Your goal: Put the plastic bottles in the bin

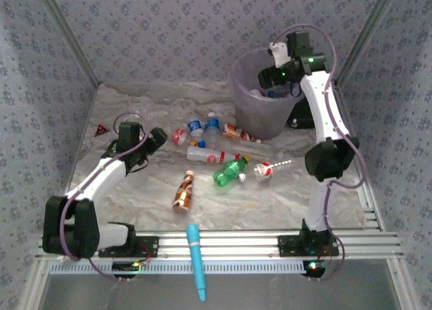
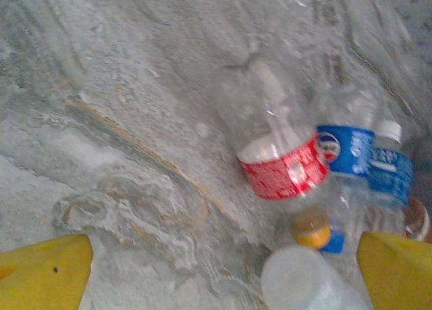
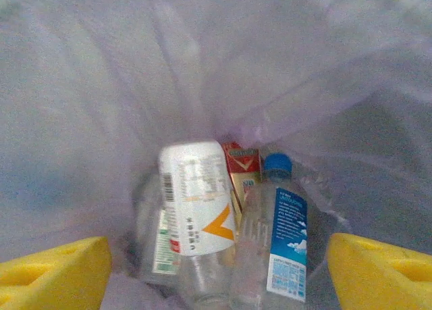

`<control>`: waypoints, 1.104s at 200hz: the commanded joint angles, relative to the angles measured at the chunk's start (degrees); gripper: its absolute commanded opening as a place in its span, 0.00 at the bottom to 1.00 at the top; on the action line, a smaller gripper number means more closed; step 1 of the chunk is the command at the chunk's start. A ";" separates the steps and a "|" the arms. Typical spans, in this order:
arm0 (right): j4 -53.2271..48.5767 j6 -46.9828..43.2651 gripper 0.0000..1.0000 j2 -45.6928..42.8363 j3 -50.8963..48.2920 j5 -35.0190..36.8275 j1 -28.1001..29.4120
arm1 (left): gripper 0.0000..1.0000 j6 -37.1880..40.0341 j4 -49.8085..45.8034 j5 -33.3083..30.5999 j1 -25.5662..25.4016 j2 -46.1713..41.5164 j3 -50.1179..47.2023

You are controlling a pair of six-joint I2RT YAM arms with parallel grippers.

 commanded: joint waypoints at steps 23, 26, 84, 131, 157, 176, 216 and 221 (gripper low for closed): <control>4.06 5.97 0.86 -15.00 -6.01 -7.82 -0.55 | 1.00 -6.72 5.36 1.90 3.89 11.14 8.70; 4.53 6.52 0.86 -15.95 -7.06 -7.91 -0.54 | 1.00 -6.98 5.49 1.66 4.14 11.79 9.36; 7.47 10.10 0.86 -28.02 -21.60 -6.22 -0.18 | 0.99 -16.07 11.44 -0.25 8.86 27.91 20.67; 6.09 9.26 0.86 -30.51 -23.86 -4.15 -0.26 | 0.98 -26.84 17.65 1.08 11.28 38.25 25.63; 5.22 8.62 0.86 -31.08 -24.70 -3.24 -0.21 | 0.98 -28.88 17.91 1.05 11.51 41.26 28.30; 5.31 8.39 0.86 -31.81 -25.42 -2.58 -0.32 | 0.95 -30.94 17.34 0.86 11.57 43.18 29.57; 5.49 8.28 0.86 -32.84 -25.52 -2.18 -0.35 | 0.88 -35.94 18.62 1.19 11.83 47.07 30.82; 5.40 8.26 0.85 -32.95 -25.57 -2.12 -0.41 | 0.87 -36.31 18.70 1.31 11.83 47.45 30.94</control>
